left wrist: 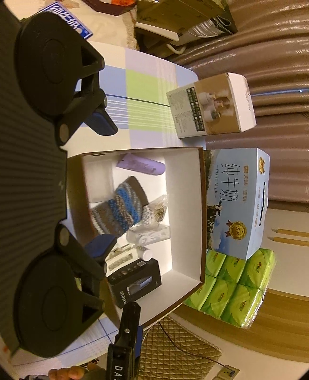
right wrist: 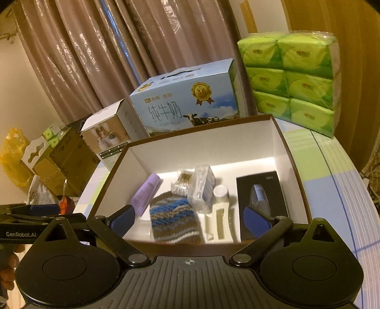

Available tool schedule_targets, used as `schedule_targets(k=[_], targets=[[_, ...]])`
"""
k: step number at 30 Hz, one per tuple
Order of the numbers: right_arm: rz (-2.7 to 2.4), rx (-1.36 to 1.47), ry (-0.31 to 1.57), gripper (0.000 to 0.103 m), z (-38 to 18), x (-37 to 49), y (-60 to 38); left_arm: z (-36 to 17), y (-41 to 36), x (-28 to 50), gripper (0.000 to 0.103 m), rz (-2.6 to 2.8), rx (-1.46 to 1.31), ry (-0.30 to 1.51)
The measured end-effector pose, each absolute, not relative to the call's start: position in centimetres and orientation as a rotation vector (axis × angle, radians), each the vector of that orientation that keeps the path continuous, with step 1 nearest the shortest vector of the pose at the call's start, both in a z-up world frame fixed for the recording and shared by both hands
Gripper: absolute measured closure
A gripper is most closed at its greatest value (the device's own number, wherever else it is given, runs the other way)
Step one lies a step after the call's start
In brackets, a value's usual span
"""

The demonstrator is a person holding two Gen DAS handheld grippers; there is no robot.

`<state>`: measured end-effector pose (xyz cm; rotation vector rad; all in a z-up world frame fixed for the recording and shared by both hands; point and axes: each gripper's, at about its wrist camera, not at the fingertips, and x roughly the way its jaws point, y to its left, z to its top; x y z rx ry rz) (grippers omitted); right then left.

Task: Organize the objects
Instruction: 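Withdraw both tools from the box toward the red packet and cable, then lower both open tools toward the black cable and red candy packet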

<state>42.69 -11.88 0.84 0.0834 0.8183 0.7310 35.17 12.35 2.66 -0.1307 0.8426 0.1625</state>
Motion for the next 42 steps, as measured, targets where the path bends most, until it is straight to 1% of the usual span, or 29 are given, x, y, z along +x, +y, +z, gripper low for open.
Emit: schedule_targets(k=[6,8,25,42], targets=[[0.716,0.090,0.834,0.007,0.8,40.7,-13.1,2.3,11.3,32.7,0.015,0.168,-0.167,0.858],[0.711,0.094,0.837,0.007,0.8,40.1,-13.5,2.0,10.8,32.0,0.012,0.175,-0.172,0.869],[0.691,0.079,0.912,0.006,-0.8,34.8,-16.3,-0.4,7.7,26.1,0.011,0.197,-0.189,0.942],[0.674,0.026,0.972,0.006,-2.8,31.3,-17.7,-2.4,6.6,22.5,0.011,0.231,-0.207,1.003]])
